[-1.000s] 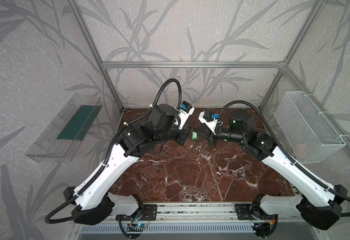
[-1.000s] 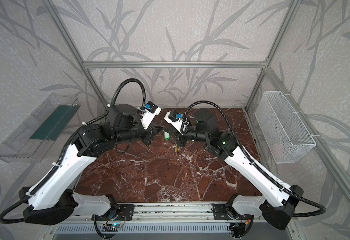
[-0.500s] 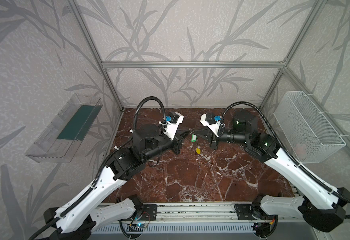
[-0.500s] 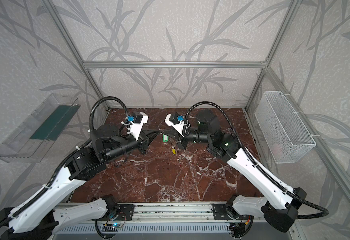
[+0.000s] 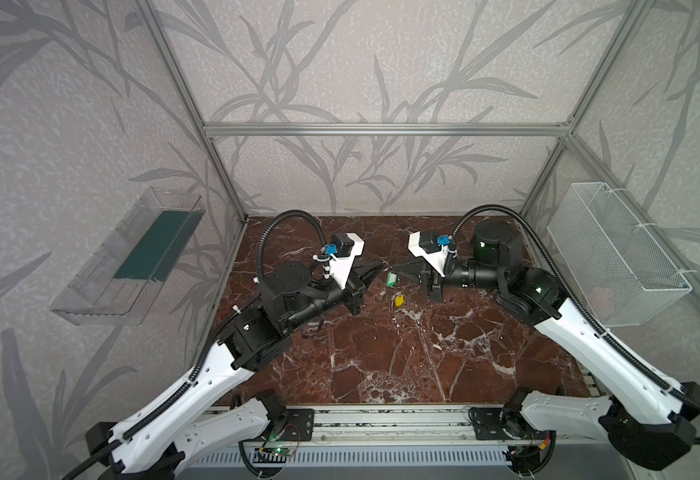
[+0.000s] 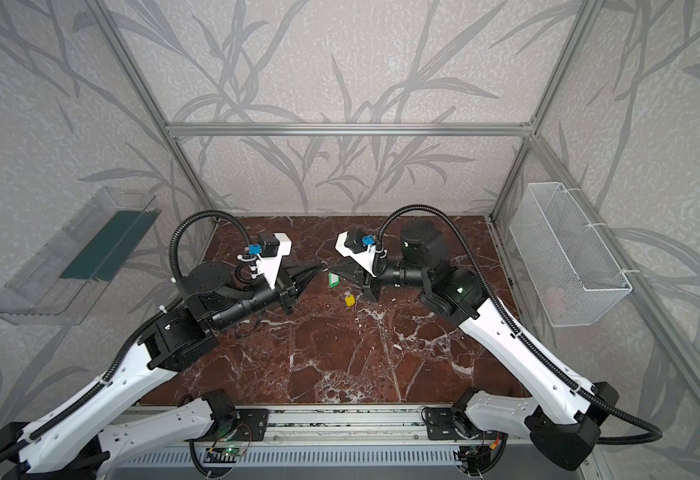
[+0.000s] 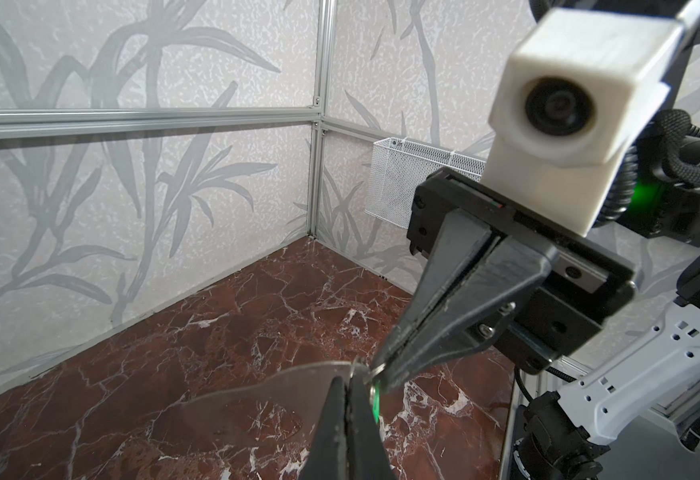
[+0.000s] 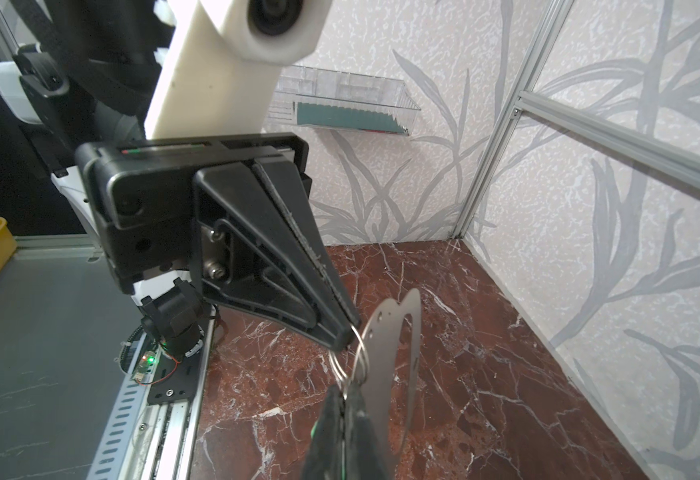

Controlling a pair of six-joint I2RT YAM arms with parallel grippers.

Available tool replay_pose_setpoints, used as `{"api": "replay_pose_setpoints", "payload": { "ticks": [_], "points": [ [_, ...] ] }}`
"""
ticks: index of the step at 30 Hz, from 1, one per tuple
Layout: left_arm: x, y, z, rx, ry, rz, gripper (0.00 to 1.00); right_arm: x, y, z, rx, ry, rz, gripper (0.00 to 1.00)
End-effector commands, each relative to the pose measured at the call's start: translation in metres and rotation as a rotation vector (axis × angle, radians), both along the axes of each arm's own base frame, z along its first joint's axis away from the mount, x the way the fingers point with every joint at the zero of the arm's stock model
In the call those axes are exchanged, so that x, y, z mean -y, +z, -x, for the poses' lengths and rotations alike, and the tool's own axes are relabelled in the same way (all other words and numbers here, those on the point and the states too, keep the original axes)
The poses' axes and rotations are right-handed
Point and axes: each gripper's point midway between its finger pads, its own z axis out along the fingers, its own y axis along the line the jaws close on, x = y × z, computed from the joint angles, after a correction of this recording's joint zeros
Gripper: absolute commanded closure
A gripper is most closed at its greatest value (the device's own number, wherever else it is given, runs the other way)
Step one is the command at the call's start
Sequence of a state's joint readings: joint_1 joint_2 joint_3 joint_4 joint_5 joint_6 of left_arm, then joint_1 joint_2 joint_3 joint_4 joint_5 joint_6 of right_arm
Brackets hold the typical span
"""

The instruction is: Put the keys on the keyring

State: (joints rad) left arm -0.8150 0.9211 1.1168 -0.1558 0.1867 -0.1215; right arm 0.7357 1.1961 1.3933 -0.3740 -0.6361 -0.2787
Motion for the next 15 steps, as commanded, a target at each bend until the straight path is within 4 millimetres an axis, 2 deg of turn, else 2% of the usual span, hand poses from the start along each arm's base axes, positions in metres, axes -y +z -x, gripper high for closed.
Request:
{"api": "replay_pose_setpoints", "payload": {
  "ticks": [1, 4, 8, 10, 15],
  "points": [
    [-0.001, 0.02, -0.009, 0.102, 0.031, 0.03, 1.0, 0.0, 0.005, 0.028, 0.029, 0.128, -0.003, 0.75],
    [0.001, 0.023, -0.013, 0.125, 0.039, 0.024, 1.0, 0.004, 0.009, 0.017, 0.022, 0.097, -0.016, 0.68],
    [0.008, 0.024, -0.016, 0.137, 0.025, 0.011, 1.0, 0.017, 0.022, -0.003, 0.019, 0.009, -0.066, 0.68],
    [0.009, 0.023, -0.017, 0.14, 0.023, 0.01, 1.0, 0.025, 0.026, -0.018, 0.027, -0.089, -0.081, 0.68],
    [0.01, 0.024, -0.019, 0.145, 0.028, 0.033, 1.0, 0.032, 0.016, -0.03, -0.017, -0.171, -0.045, 0.66]
  ]
}}
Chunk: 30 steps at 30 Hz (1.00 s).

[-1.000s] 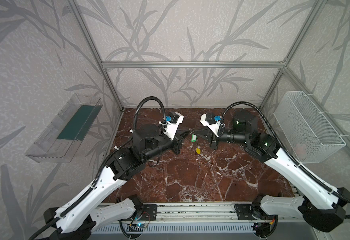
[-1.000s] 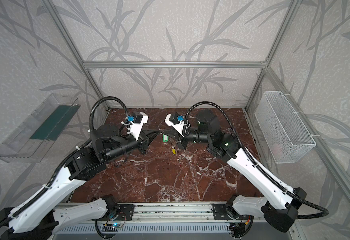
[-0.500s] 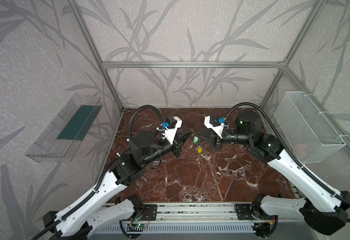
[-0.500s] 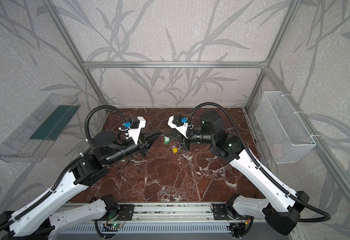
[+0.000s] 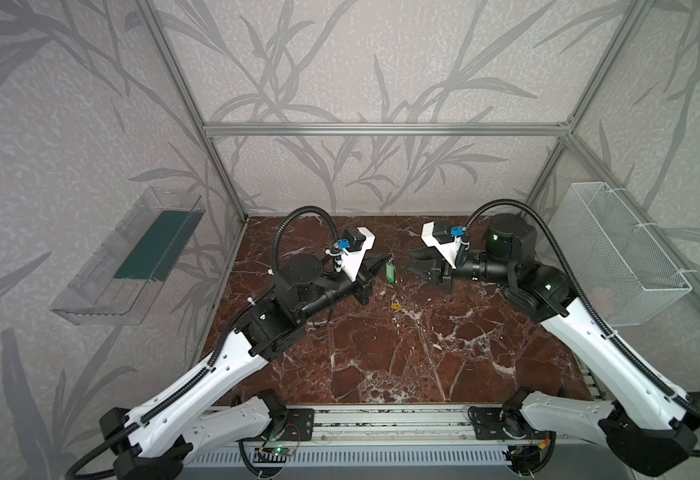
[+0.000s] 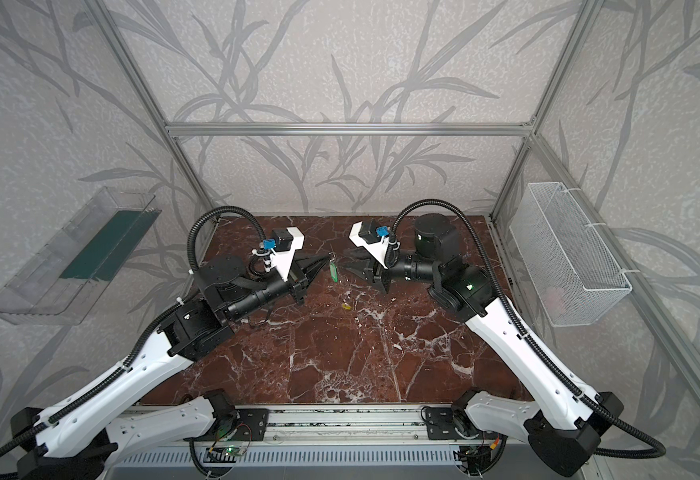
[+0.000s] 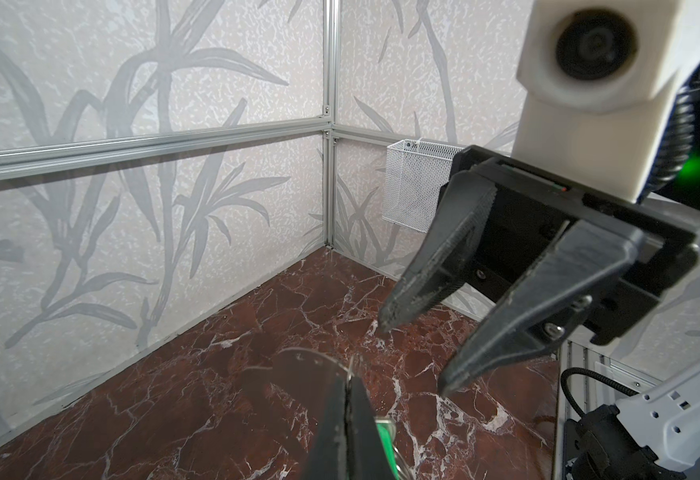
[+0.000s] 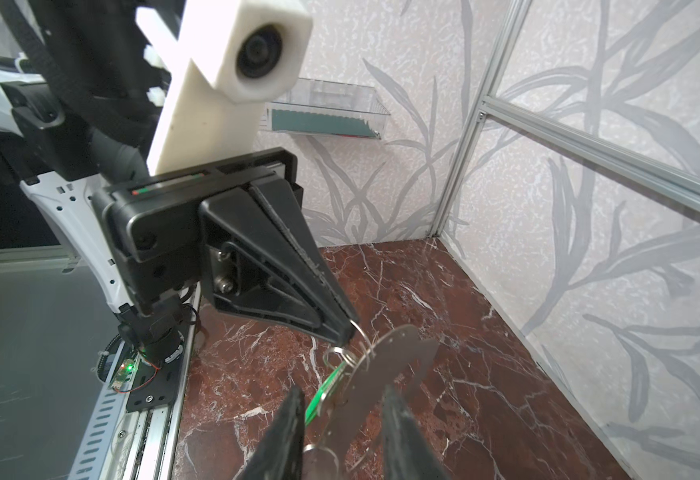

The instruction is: Put the keys on the keyring

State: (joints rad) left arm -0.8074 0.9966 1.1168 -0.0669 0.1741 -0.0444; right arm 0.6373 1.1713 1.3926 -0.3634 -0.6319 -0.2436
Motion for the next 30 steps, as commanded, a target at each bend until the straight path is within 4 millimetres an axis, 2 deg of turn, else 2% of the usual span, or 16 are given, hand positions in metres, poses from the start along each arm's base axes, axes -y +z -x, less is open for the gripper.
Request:
{"api": "replay_pose_setpoints", "payload": {
  "ticks": [1, 7, 12, 24, 30],
  "points": [
    [-0.004, 0.027, 0.002, 0.076, 0.005, 0.076, 1.0, 0.007, 0.003, -0.007, -0.022, -0.073, -0.01, 0.65],
    [-0.004, 0.028, 0.001, 0.085, 0.006, 0.102, 1.0, 0.003, -0.006, -0.01, -0.066, -0.085, -0.031, 0.62],
    [-0.004, 0.029, 0.003, 0.103, -0.002, 0.128, 1.0, -0.001, -0.013, -0.011, -0.08, -0.086, -0.02, 0.69],
    [-0.003, 0.031, 0.008, 0.144, -0.025, 0.175, 1.0, -0.011, -0.028, -0.009, -0.108, -0.086, 0.018, 0.7],
    [-0.005, 0.034, 0.013, 0.169, -0.039, 0.193, 1.0, -0.009, -0.03, -0.012, -0.104, -0.108, 0.029, 0.76]
  ]
}}
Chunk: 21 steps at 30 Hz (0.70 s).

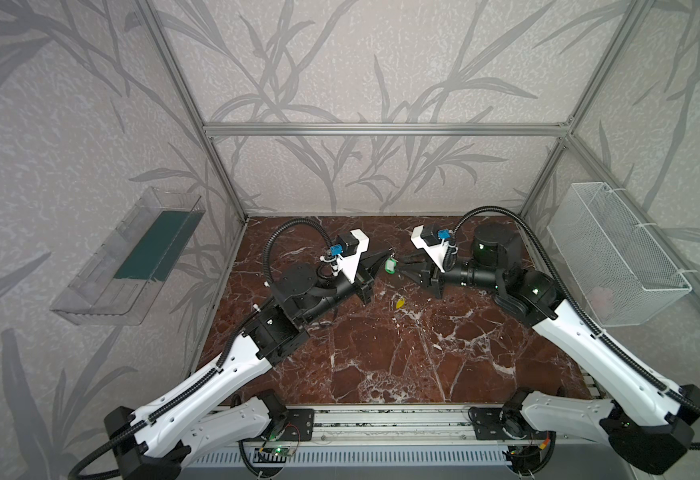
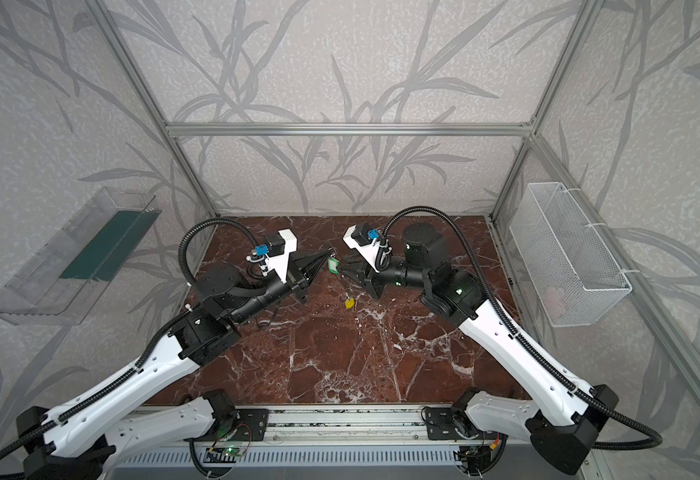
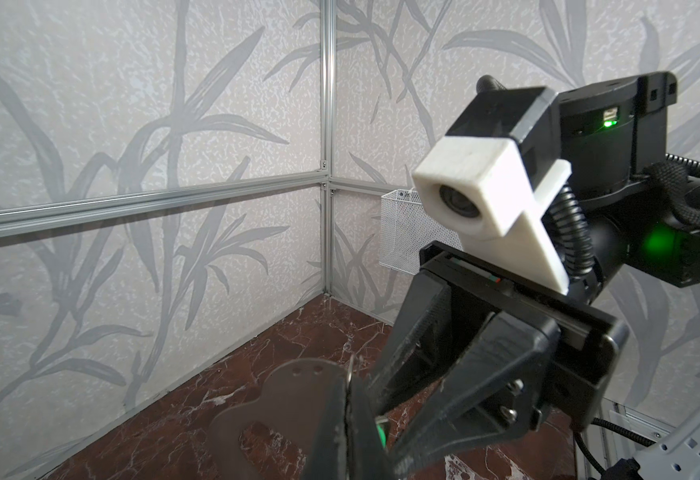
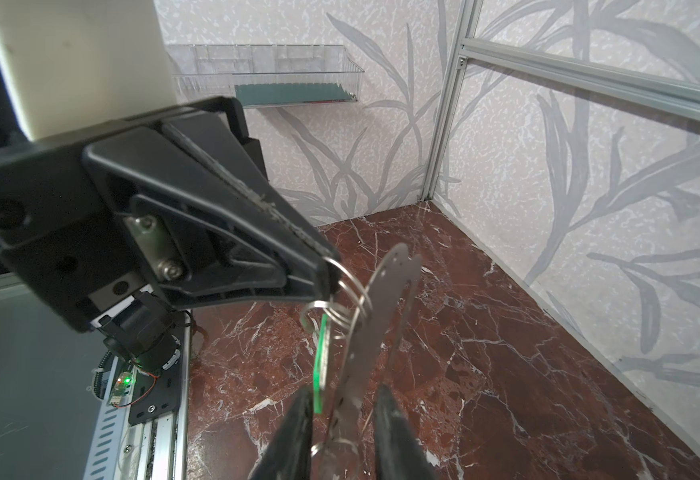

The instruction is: Put the keys on the keyring

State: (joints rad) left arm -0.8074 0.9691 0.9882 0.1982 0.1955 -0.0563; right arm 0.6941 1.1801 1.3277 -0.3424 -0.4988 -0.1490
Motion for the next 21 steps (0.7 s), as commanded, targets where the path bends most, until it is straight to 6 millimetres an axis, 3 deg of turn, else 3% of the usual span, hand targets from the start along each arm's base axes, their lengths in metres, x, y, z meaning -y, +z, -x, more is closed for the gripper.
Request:
{"api": "replay_pose_setpoints", "payload": {
  "ticks": [1, 21],
  "points": [
    [-0.007, 0.022, 0.01, 0.066, -0.019, 0.071, 1.0, 0.0, 0.0, -0.002, 0.006, -0.017, 0.003, 0.76],
    [-0.007, 0.027, 0.03, 0.123, -0.106, 0.113, 1.0, -0.006, 0.003, -0.007, 0.062, -0.063, 0.038, 0.8]
  ]
}}
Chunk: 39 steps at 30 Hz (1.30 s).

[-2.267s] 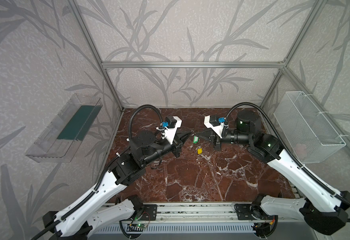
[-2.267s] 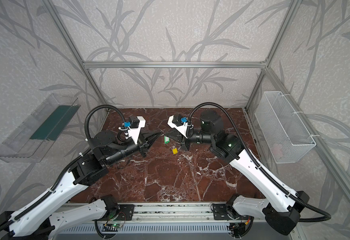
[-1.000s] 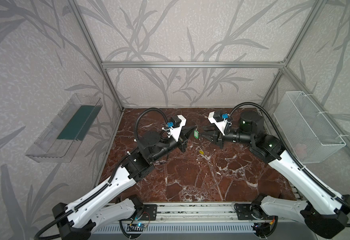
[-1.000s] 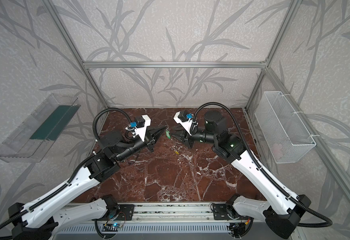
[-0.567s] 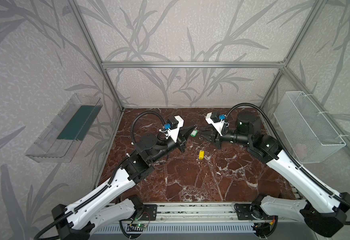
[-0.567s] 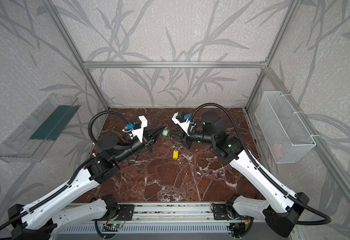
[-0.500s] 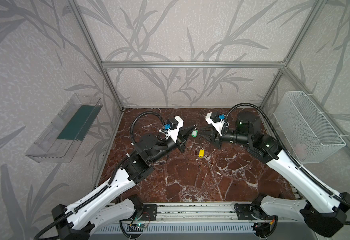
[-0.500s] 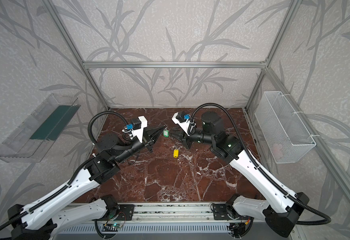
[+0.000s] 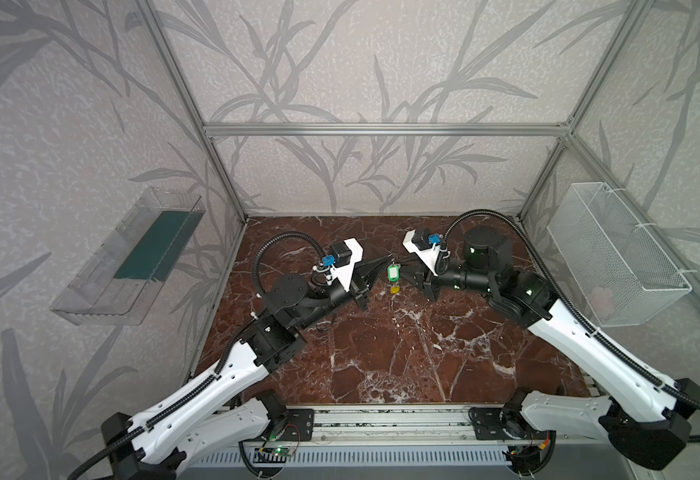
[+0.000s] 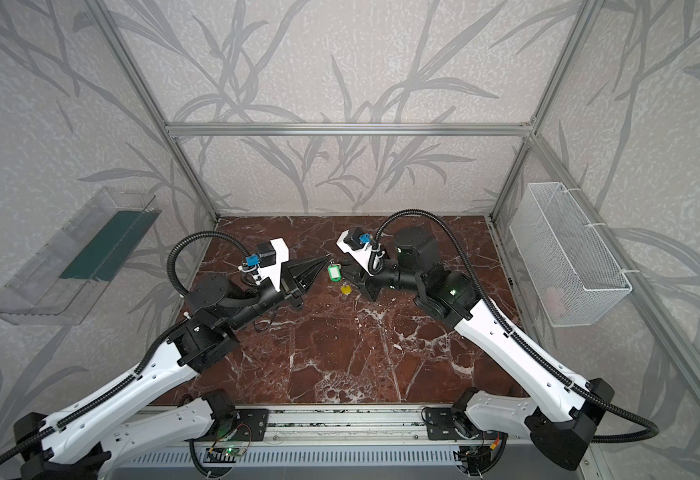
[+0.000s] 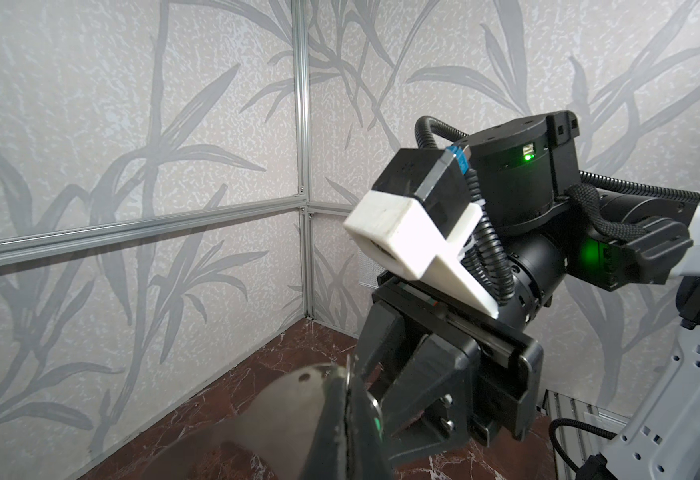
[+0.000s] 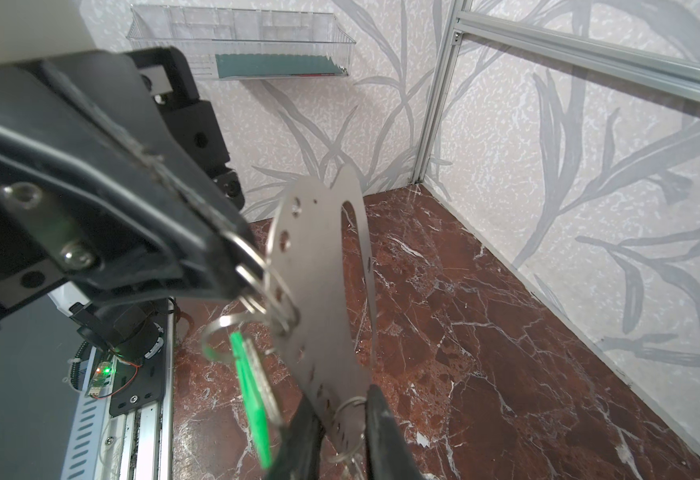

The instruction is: Put the keys on the keyring

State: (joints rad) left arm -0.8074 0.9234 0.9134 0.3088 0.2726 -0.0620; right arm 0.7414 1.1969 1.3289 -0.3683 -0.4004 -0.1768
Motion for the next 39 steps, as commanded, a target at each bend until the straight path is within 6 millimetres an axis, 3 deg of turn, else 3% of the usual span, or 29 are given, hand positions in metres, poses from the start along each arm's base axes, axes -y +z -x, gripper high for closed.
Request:
{"api": "replay_pose_setpoints", "payload": {
  "ticks": [1, 7, 10, 14, 20, 29, 39],
  "points": [
    [-0.005, 0.021, 0.012, 0.059, -0.032, 0.06, 1.0, 0.0, 0.018, -0.004, 0.057, -0.026, -0.025, 0.8],
    [-0.004, 0.019, 0.013, 0.06, -0.041, 0.06, 1.0, -0.001, 0.032, -0.004, 0.092, -0.03, -0.074, 0.8],
    [-0.006, 0.019, 0.011, 0.063, -0.025, 0.059, 1.0, 0.0, 0.035, -0.001, 0.099, -0.021, -0.077, 0.73],
    [-0.01, 0.017, 0.0, 0.046, 0.043, 0.041, 1.0, 0.007, 0.042, 0.008, 0.126, -0.006, -0.075, 0.67],
    [-0.011, 0.014, -0.005, 0.037, 0.067, 0.028, 1.0, 0.019, 0.061, 0.024, 0.169, 0.007, -0.098, 0.66],
    [-0.004, 0.014, 0.015, 0.077, -0.042, 0.014, 1.0, 0.013, 0.08, 0.039, 0.193, 0.126, -0.104, 0.77],
    [0.0, 0.019, 0.03, 0.093, -0.124, 0.027, 1.0, 0.013, 0.073, 0.048, 0.145, 0.236, -0.092, 0.82]
  ]
}}
